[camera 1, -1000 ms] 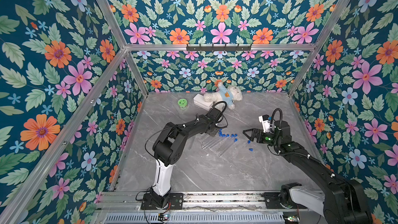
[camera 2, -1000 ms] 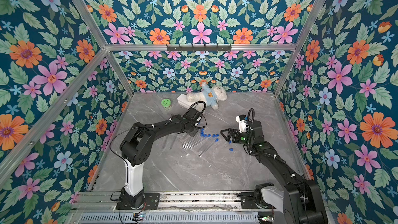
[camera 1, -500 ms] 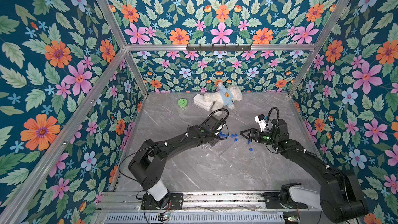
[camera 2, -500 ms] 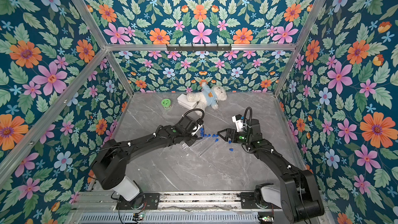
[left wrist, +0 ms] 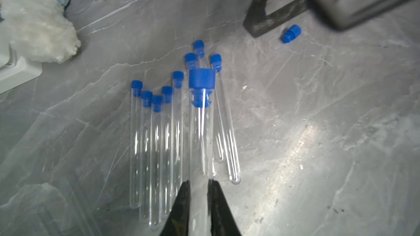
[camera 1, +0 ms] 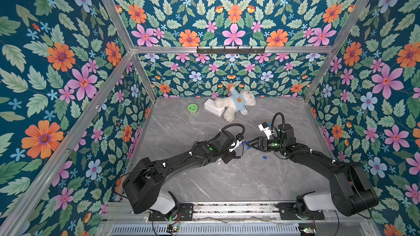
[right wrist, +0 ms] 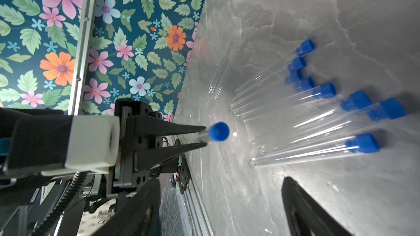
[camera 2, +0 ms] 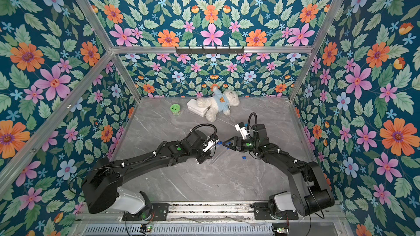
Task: Remove stoppers from test tubes
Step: Pick up the test tube at the center of the board, then open the stopper on the test tube.
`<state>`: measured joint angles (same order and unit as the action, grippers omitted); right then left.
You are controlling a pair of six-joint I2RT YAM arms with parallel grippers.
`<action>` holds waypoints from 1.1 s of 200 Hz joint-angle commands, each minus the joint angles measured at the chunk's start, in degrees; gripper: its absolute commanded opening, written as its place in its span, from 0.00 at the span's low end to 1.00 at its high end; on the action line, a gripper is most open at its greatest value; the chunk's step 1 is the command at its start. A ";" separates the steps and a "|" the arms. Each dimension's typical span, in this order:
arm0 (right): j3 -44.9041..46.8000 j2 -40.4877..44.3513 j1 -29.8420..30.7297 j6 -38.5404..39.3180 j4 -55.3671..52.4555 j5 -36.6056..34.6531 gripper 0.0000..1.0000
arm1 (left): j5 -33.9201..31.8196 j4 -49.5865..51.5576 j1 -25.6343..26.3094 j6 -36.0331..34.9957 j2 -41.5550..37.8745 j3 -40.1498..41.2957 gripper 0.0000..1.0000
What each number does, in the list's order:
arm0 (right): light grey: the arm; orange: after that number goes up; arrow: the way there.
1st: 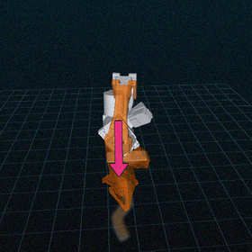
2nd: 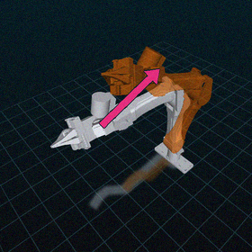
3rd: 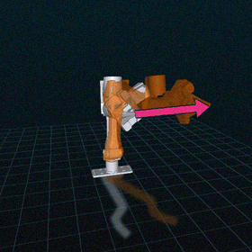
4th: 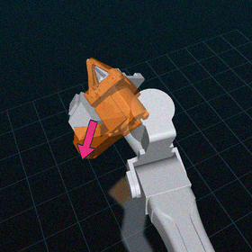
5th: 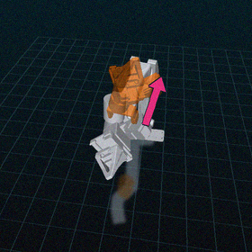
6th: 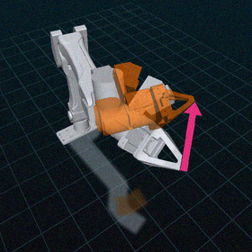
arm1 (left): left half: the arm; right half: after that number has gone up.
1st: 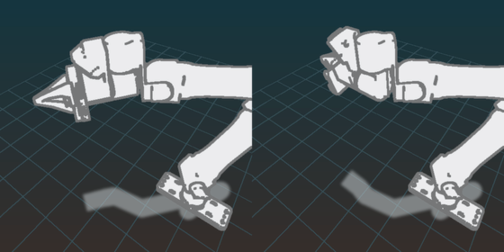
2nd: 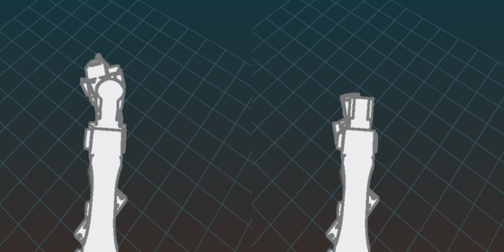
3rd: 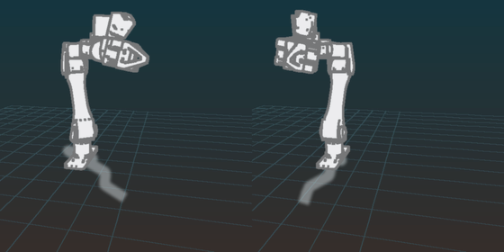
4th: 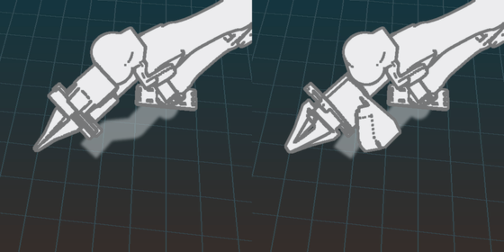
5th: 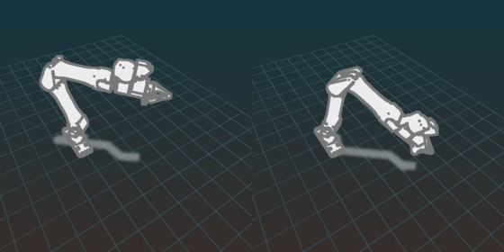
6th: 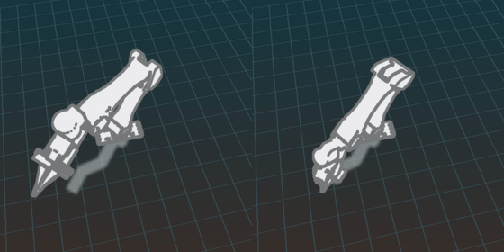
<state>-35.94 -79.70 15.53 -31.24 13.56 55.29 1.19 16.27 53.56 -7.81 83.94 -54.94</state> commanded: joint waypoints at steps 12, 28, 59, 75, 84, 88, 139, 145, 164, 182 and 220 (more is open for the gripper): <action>-0.67 -1.42 0.38 0.41 1.37 1.59 0.77 | 2.95 -2.64 0.99 -0.85 -0.95 1.00 0.08; -0.71 -2.27 0.57 0.14 1.95 2.30 0.74 | 3.57 -3.35 1.28 -0.98 -1.38 1.54 0.08; -0.88 -3.44 0.99 -0.74 3.32 3.50 0.66 | 4.55 -3.53 1.36 -1.29 -1.56 1.63 0.08; -0.79 -3.53 1.08 -1.18 4.07 4.02 0.64 | 4.62 -3.62 1.41 -1.32 -1.35 1.71 0.08; -0.79 -3.64 1.17 -1.48 4.43 4.40 0.60 | 4.61 -3.78 1.51 -1.39 -1.30 1.68 0.08; -0.81 -3.69 1.17 -1.58 4.57 4.47 0.59 | 4.73 -3.79 1.54 -1.36 -1.26 1.63 0.08; -1.06 -4.59 1.94 -1.60 4.36 5.03 0.48 | 5.40 -4.41 1.81 -1.49 -0.63 1.50 0.07; -1.06 -4.61 2.03 -1.56 4.32 5.14 0.47 | 5.40 -4.47 1.81 -1.50 -0.67 1.51 0.07; -1.39 -4.74 2.46 -1.19 3.77 5.04 0.45 | 5.51 -4.64 1.81 -1.51 -0.69 1.50 0.07; -1.41 -4.85 2.49 -1.10 3.65 4.96 0.41 | 5.53 -4.59 1.88 -1.50 -0.52 1.50 0.07; -1.41 -4.85 2.56 -1.12 3.66 4.96 0.35 | 5.62 -4.50 1.90 -1.58 -0.38 1.54 0.07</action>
<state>-37.04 -84.53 17.93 -32.69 16.47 59.55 6.26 12.40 55.48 -8.49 83.46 -53.28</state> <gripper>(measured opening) 0.349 0.170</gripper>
